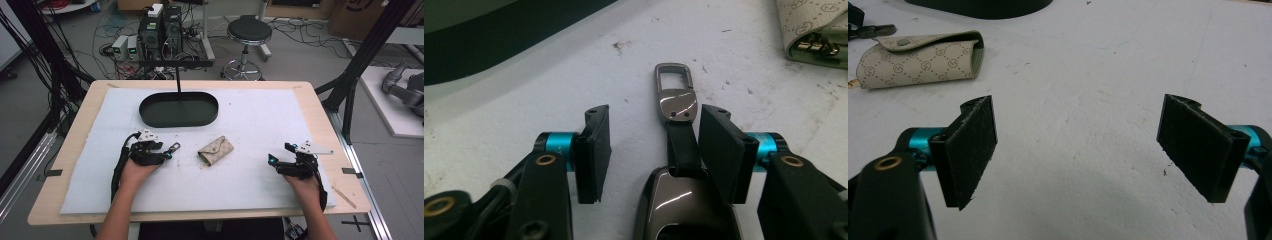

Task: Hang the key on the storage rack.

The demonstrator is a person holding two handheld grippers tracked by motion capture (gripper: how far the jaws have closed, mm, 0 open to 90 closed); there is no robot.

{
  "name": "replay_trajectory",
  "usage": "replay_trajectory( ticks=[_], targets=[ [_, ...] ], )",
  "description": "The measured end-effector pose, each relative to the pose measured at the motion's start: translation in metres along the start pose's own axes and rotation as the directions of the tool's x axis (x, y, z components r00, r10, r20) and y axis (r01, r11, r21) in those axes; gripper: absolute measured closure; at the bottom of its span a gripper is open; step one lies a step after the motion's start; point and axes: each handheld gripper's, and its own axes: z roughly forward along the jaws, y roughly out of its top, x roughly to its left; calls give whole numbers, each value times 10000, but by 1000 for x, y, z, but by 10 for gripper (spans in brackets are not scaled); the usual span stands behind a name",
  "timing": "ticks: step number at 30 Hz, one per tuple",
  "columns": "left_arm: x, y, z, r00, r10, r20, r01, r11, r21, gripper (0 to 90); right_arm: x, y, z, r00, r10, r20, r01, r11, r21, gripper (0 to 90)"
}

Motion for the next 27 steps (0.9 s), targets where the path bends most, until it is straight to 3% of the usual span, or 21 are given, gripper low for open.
replay_trajectory(
  ticks=[3,5,8,11,13,15,20,22,27],
  targets=[
    [0,0,0,10000,-3,-34,3,10000,12,520,0,0,0,10000,-11,19,11,10000,3,167],
    [0,0,-1,10000,71,-13,-70,10000,52,599,-1,-1,0,10000,23,18,-23,10000,22,167],
    [-4,1,-2,9986,534,14,-535,9984,176,664,-2,-1,-1,10000,-5,53,5,10000,9,167],
    [-6,1,-2,9976,686,56,-687,9975,172,714,-2,-1,-1,10000,0,42,0,10000,26,167],
    [-8,1,-2,9951,982,95,-984,9949,202,792,-2,-1,-1,10000,25,12,-25,10000,40,166],
    [-10,1,-2,9908,1354,22,-1354,9905,257,800,-1,-1,-1,10000,38,3,-38,10000,60,167],
    [-13,2,-3,9875,1578,-42,-1576,9871,272,823,-1,-1,-1,10000,10,-3,-10,10000,50,167],
    [-14,3,-6,9872,1597,3,-1597,9870,150,839,-1,-1,-1,10000,-8,7,8,10000,44,167],
    [-11,5,-17,9911,1325,143,-1312,9888,-712,856,-1,-1,-2,10000,55,-25,-55,10000,26,166]
  ],
)
